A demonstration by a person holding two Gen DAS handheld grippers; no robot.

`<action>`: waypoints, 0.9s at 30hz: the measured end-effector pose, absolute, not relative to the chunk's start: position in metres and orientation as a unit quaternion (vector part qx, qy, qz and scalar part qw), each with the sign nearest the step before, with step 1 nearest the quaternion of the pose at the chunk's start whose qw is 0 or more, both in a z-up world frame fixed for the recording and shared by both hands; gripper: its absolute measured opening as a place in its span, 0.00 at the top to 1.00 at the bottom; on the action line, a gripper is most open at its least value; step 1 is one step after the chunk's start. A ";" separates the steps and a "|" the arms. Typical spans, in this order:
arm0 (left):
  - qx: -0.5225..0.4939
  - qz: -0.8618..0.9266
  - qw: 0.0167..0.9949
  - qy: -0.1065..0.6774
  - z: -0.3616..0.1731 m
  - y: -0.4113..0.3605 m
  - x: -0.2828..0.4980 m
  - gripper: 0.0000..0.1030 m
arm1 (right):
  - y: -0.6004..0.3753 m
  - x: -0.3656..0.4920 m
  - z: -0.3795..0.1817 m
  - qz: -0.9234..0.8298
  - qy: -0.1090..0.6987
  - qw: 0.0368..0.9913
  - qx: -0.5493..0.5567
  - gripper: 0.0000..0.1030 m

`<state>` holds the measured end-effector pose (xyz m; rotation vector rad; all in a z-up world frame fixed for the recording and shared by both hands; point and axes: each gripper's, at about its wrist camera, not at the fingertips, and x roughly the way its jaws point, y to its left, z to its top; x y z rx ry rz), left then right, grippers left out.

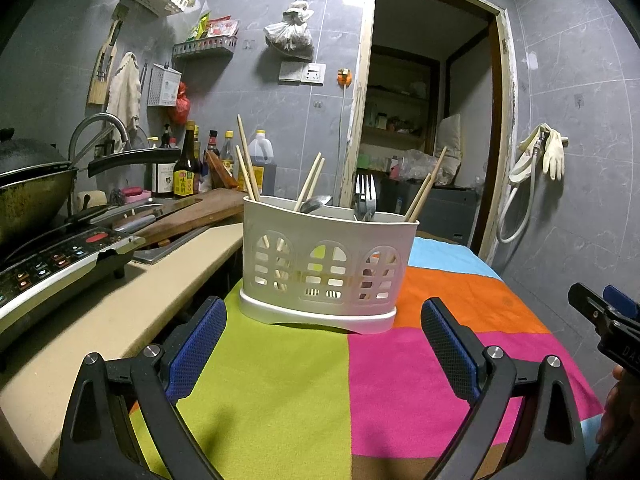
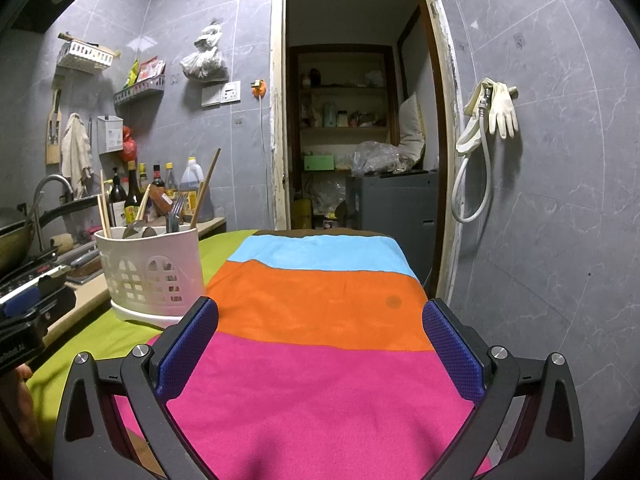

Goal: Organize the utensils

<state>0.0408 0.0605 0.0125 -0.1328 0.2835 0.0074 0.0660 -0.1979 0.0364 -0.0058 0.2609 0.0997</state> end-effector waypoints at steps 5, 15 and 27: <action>-0.066 0.004 0.988 0.143 0.010 0.061 0.042 0.07 | -0.198 0.066 0.037 0.049 0.130 0.990 -0.003 0.00; -0.066 0.003 0.987 0.144 0.011 0.062 0.042 0.07 | -0.198 0.066 0.037 0.050 0.131 0.990 -0.002 0.00; -0.077 -0.014 0.985 0.151 0.010 0.063 0.045 0.07 | -0.197 0.065 0.036 0.049 0.130 0.990 -0.002 0.00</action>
